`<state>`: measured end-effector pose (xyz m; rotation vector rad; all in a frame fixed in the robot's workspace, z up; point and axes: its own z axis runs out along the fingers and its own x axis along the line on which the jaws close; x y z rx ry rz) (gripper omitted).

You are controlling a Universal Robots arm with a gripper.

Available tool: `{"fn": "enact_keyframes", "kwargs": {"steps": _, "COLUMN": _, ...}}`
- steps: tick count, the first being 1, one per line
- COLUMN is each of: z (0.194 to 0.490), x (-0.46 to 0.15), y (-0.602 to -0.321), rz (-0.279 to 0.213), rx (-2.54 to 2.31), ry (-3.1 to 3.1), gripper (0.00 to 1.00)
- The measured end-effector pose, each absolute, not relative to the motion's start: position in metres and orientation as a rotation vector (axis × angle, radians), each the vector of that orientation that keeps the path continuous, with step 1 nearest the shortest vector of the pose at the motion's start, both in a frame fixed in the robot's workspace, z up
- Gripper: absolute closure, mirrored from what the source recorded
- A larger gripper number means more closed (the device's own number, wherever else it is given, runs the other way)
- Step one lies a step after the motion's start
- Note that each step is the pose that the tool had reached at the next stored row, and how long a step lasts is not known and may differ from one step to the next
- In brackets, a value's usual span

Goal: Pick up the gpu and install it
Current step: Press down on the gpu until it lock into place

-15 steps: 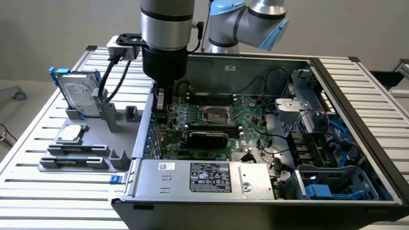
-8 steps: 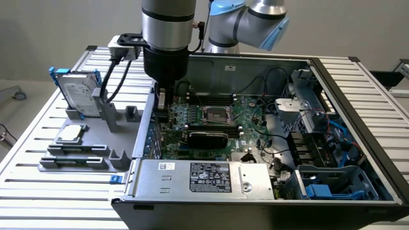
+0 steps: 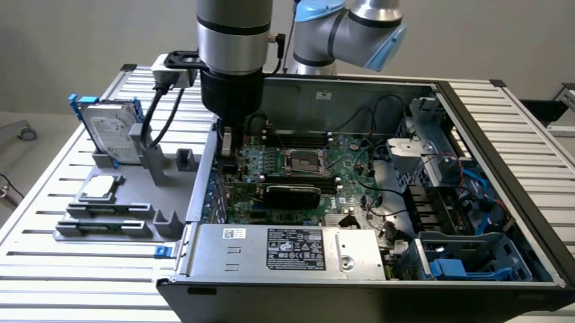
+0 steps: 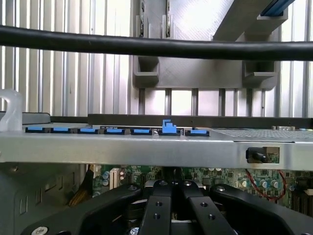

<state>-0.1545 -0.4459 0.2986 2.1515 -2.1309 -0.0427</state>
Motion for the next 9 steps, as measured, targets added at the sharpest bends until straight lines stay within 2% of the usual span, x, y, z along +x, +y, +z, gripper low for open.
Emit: {"fn": "enact_keyframes", "kwargs": {"steps": 9, "z": 0.2979, "x": -0.1552, "y": -0.4444, "rz": -0.043, "rx": 2.151, "ry": -2.132, "gripper": 0.89}}
